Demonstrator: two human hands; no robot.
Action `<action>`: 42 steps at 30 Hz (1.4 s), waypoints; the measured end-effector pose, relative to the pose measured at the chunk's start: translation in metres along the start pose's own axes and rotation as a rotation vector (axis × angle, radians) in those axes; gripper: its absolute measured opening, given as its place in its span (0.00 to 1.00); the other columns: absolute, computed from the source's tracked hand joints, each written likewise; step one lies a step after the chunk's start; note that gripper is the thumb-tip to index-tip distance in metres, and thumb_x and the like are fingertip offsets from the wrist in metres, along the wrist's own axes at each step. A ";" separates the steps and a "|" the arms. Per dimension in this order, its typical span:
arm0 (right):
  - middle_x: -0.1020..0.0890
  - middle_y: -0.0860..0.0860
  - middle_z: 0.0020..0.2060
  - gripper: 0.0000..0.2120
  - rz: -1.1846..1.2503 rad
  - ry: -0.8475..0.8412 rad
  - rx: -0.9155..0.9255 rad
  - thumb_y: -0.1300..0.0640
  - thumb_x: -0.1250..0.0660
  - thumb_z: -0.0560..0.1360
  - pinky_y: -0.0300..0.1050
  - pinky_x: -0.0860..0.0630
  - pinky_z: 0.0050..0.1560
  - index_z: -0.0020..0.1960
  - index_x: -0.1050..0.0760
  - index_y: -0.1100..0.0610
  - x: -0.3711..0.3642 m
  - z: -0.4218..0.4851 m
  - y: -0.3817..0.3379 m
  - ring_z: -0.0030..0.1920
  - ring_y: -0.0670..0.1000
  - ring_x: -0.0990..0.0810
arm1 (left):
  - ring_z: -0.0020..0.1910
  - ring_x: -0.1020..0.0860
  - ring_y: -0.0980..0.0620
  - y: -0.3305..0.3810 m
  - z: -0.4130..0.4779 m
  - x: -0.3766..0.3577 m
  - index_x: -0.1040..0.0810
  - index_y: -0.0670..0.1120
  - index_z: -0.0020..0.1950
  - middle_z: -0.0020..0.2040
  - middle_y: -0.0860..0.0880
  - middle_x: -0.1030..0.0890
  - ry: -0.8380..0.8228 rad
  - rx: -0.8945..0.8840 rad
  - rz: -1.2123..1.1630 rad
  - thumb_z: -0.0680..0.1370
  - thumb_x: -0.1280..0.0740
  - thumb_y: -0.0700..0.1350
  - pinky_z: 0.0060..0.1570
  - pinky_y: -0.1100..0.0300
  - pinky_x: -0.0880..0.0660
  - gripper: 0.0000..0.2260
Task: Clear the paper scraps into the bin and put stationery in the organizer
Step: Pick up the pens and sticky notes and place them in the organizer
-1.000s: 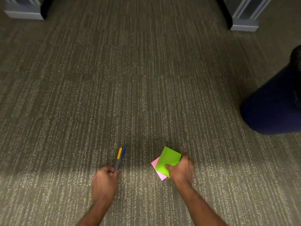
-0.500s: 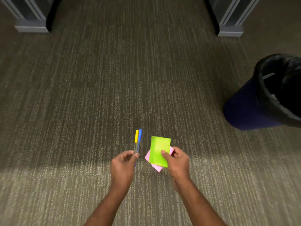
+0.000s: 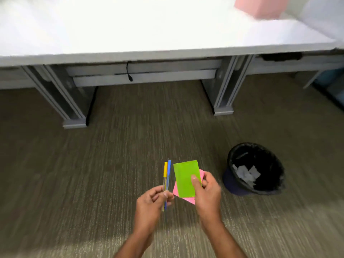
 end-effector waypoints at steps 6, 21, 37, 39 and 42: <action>0.14 0.52 0.38 0.08 0.013 -0.029 0.055 0.68 0.34 0.75 0.48 0.20 0.40 0.47 0.22 0.55 0.035 0.008 -0.162 0.37 0.50 0.16 | 0.35 0.15 0.50 0.164 -0.047 -0.056 0.21 0.32 0.53 0.43 0.38 0.13 -0.022 0.023 -0.134 0.80 0.35 0.36 0.32 0.58 0.18 0.08; 0.19 0.45 0.53 0.17 0.092 -0.056 0.180 0.65 0.39 0.79 0.45 0.18 0.48 0.61 0.24 0.47 0.123 0.049 -0.428 0.51 0.45 0.19 | 0.44 0.13 0.49 0.423 -0.151 -0.193 0.20 0.44 0.52 0.45 0.44 0.13 -0.163 -0.214 0.131 0.82 0.35 0.45 0.45 0.55 0.16 0.07; 0.23 0.48 0.53 0.15 -0.053 0.057 0.234 0.67 0.39 0.78 0.35 0.24 0.37 0.58 0.27 0.50 0.114 0.216 -0.550 0.50 0.45 0.22 | 0.40 0.13 0.47 0.551 -0.032 -0.284 0.17 0.42 0.47 0.40 0.45 0.12 -0.244 -0.312 0.071 0.79 0.31 0.41 0.48 0.50 0.15 0.04; 0.22 0.50 0.55 0.13 -0.045 0.040 0.206 0.66 0.36 0.77 0.39 0.23 0.41 0.57 0.27 0.52 0.115 0.236 -0.552 0.53 0.50 0.21 | 0.40 0.13 0.44 0.557 -0.019 -0.297 0.17 0.42 0.48 0.40 0.44 0.12 -0.234 -0.325 0.044 0.79 0.31 0.41 0.46 0.51 0.15 0.04; 0.21 0.53 0.55 0.08 -0.051 0.013 0.157 0.63 0.35 0.78 0.37 0.25 0.38 0.56 0.25 0.55 0.118 0.264 -0.553 0.54 0.52 0.21 | 0.40 0.14 0.40 0.564 -0.003 -0.317 0.16 0.39 0.48 0.38 0.42 0.13 -0.198 -0.340 -0.006 0.79 0.30 0.39 0.40 0.56 0.16 0.05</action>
Point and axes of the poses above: each hand's wrist, its own z-axis towards the middle knuckle, its own x-axis out of the back of the hand, y = z × x, the point moved 6 cm from there along z, towards the middle knuckle
